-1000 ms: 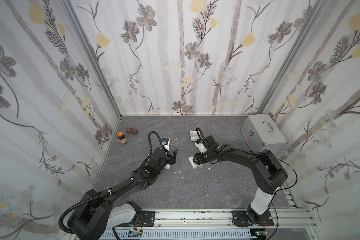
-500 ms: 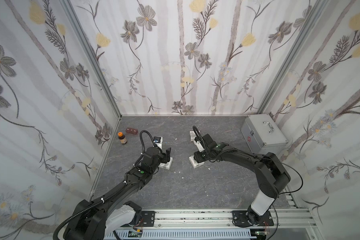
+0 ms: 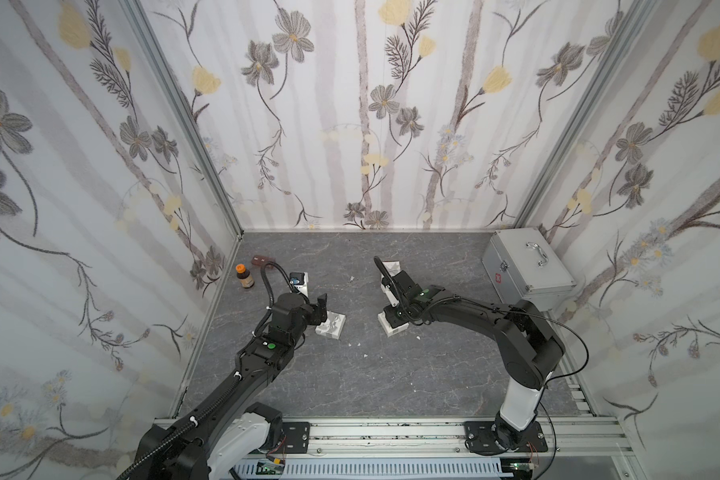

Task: Take the necklace out of the lift-off lid jewelry box
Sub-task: Close the lid on the jewelry box.

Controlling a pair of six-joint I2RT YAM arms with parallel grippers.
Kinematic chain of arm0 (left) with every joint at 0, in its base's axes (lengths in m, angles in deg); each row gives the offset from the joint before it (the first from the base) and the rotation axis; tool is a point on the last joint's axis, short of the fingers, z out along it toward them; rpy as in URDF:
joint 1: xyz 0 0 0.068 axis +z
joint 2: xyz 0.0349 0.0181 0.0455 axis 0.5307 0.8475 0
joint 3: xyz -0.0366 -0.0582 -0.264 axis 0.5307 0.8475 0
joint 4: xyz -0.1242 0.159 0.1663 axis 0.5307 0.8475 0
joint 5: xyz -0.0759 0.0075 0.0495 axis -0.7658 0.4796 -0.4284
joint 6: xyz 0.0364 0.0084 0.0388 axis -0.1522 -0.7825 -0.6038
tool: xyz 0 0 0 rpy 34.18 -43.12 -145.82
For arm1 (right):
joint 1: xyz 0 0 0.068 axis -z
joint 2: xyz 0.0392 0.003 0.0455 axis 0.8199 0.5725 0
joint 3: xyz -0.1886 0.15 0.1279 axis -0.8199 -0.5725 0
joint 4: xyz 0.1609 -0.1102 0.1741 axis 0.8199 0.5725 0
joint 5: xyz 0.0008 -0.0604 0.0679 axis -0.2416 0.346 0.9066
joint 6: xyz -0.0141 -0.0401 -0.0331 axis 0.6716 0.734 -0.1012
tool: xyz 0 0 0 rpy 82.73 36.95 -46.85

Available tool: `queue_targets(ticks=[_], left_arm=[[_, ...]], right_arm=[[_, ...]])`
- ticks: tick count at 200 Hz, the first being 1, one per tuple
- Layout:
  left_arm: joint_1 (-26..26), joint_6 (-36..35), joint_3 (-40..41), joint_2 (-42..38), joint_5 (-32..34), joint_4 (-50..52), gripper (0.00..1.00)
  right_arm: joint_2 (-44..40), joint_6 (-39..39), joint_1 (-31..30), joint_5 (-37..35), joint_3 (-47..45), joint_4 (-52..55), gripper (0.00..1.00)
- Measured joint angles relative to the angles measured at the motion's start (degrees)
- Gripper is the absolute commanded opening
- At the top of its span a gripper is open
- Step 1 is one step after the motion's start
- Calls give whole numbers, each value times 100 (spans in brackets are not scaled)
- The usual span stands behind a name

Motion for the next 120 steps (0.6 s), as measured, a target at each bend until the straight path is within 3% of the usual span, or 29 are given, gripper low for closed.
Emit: queue_targets(ticks=[71, 120], left_arm=[[389, 2, -2, -74, -42, 162, 82], [804, 0, 39, 61, -57, 111, 86]], right_arm=[[-44, 0, -28, -85, -39, -39, 48], [-240, 2, 114, 284, -13, 26, 56]])
